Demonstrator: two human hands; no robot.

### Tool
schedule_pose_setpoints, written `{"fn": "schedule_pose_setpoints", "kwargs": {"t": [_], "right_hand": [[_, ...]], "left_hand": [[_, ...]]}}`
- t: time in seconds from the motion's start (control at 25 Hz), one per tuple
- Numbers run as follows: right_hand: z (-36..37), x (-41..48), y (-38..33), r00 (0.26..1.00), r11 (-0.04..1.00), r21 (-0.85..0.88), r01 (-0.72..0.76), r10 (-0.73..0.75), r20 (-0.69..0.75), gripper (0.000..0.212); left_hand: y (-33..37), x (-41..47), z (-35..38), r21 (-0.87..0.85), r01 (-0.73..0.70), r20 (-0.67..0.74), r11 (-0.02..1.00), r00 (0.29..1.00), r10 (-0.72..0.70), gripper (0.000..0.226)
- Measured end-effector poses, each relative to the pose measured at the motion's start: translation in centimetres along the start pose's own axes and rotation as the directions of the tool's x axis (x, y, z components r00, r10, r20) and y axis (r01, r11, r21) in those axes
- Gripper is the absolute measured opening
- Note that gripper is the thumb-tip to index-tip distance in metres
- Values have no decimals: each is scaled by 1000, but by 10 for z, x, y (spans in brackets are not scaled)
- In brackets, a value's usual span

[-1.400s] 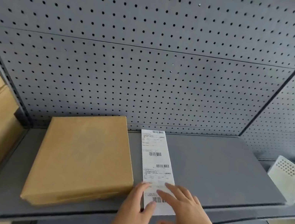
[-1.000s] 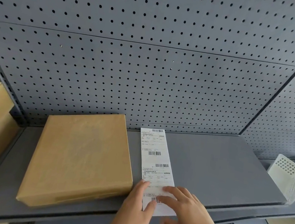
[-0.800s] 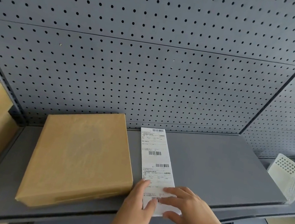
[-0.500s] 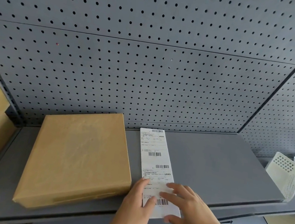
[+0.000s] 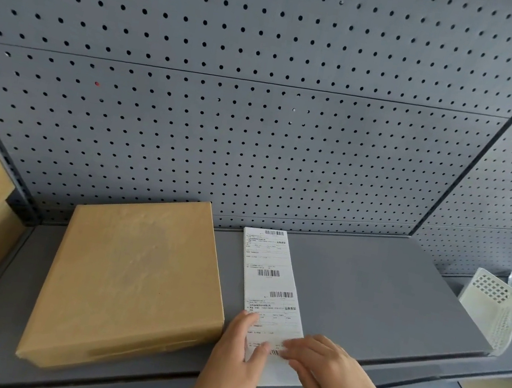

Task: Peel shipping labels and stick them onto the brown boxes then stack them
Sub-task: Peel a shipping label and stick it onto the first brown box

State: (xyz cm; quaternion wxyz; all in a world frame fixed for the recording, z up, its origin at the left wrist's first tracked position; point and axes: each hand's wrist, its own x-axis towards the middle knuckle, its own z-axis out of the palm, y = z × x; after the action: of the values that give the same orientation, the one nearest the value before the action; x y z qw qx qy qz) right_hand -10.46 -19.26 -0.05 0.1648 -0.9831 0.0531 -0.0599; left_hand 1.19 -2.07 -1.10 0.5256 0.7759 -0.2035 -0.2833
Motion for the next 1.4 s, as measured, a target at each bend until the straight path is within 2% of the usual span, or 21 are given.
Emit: {"fn": "schedule_pose_setpoints", "kwargs": {"t": [0.16,0.28,0.4,0.56,0.6,0.68,0.76,0.84,0.92,1.04,1.12,1.24,1.32,1.4], "right_hand": [[-3,5,-9,988,997,67,-45,54,-145,16],[-12,9,-9,973,970,216,-110,149,-174,6],[-26,14,-11,963,916,381,-129,208,-174,16],[-44,20,-15,918,890,446,-97,254,-306,17],[-48,20,-17,903,890,449,-82,257,-344,17],[-55,19,-19,871,896,441,-52,257,-420,17],[-60,14,-23,845,904,427,-26,248,-474,16],[-61,5,-26,842,921,388,14,198,-502,15],[-58,-6,-28,854,942,331,59,124,-506,20],[-53,-18,-30,881,965,233,121,4,-474,21],[-53,-26,-30,908,971,198,135,-41,-416,22],[-60,-31,-29,942,965,251,79,10,-336,24],[-66,-23,-27,933,970,243,25,65,-355,27],[-72,-3,-26,911,987,155,-32,93,-403,29]], "left_hand": [[11,-4,-1,-63,34,4,997,999,-34,49],[22,-7,-3,-97,34,-2,995,999,-34,50],[34,-9,-5,-168,34,12,985,999,-32,54],[44,-7,-6,-219,3,2,976,1000,-2,78],[48,-7,-6,-279,25,-8,960,1000,-28,76],[61,-7,-8,-467,103,-32,878,991,-133,53],[75,-2,-10,-638,209,19,741,966,-256,34],[86,6,-13,-736,287,90,613,939,-332,32],[95,14,-17,-753,318,141,576,933,-332,35],[102,27,-18,-719,346,149,603,924,-353,27],[106,31,-19,-677,331,116,657,930,-349,23],[112,30,-22,-607,279,81,744,953,-291,21],[113,26,-24,-562,234,64,794,969,-240,21],[113,23,-25,-542,204,67,815,978,-200,20]]}}
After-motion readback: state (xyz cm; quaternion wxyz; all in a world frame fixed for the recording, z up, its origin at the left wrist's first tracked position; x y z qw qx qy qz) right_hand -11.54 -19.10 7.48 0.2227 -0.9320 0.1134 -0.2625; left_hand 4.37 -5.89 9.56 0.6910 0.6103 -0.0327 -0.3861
